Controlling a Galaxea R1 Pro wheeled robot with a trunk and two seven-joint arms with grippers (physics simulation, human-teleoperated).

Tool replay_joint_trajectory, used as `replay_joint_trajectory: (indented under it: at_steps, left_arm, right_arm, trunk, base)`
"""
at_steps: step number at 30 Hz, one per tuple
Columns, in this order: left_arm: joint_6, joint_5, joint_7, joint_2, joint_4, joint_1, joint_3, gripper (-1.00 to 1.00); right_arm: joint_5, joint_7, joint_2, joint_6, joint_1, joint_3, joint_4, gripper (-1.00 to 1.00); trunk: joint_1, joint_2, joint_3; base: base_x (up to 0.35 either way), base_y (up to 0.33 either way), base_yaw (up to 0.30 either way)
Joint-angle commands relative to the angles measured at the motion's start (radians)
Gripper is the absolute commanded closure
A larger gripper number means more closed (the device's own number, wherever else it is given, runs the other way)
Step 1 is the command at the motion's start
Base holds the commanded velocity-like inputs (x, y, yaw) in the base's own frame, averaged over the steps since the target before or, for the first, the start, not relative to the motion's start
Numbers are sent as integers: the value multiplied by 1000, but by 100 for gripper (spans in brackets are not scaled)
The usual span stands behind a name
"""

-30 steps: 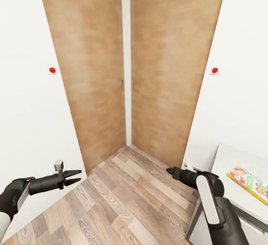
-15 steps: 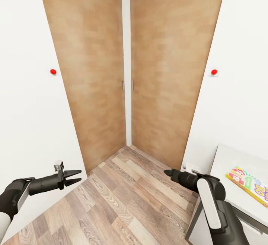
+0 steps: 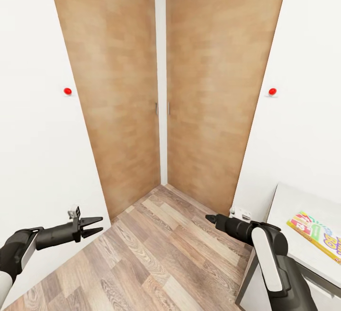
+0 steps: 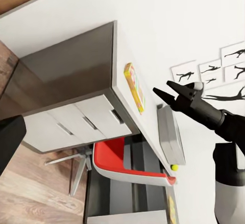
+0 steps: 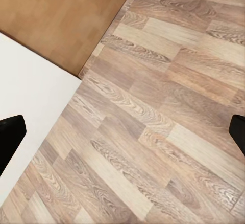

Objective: Put all the toys in the child's room - the three board games (two on the bed and one on the table), the two jigsaw puzzles on the table, and the tennis ball on the table - inside the toy box on the table in the child's room.

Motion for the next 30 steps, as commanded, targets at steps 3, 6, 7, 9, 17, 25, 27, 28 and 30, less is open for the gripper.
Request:
replay_joint_trajectory:
  at_steps: [3,6,7,9,17,25,27,28,30]
  left_arm:
    - [10,1,-4,0,0,0,0,-100]
    - [7,2,-4,-1,0,0,-1,-100]
    - [0,2,-4,-1,0,0,-1,-100]
    - [-20,3,-5,-2,0,0,-1,-100]
    - [-68,2,-5,-8,0,0,-1,-100]
    - [-73,2,-4,-14,0,1,-2,-100]
    - [-73,2,-4,-14,0,1,-1,-100]
    - [-73,2,-4,-14,0,1,-2,-100]
    - [-73,2,-4,-15,0,2,-2,-100]
  right_arm:
    - [-10,-8,1,4,-1,-1,-2,-100]
    - [-10,-8,1,4,-1,2,-2,-100]
    - [-10,-8,1,4,-1,4,-3,-100]
    - [-10,-8,2,4,-1,7,-3,-100]
    - [-9,-8,12,4,-1,13,-3,-100]
    - [-9,-8,13,4,-1,13,-3,-100]
    - [-9,-8,13,4,-1,13,-3,-100]
    - [-9,-8,12,4,-1,13,-3,-100]
    - [-9,-8,13,4,-1,13,-3,-100]
  trunk:
    - [0,-1,-2]
    - [0,-1,-2]
    - [0,-1,-2]
    - [0,-1,-2]
    - [0,-1,-2]
    - [0,-1,-2]
    - [0,-1,-2]
    - [0,-1,-2]
    - [0,-1,-2]
  base:
    - [0,0,0]
    - [0,-22,53]
    - [0,-113,182]
    - [0,-174,219]
    - [0,-254,276]
    - [0,-79,289]
    - [0,-10,290]
    - [0,-6,290]
    - [0,-4,290]
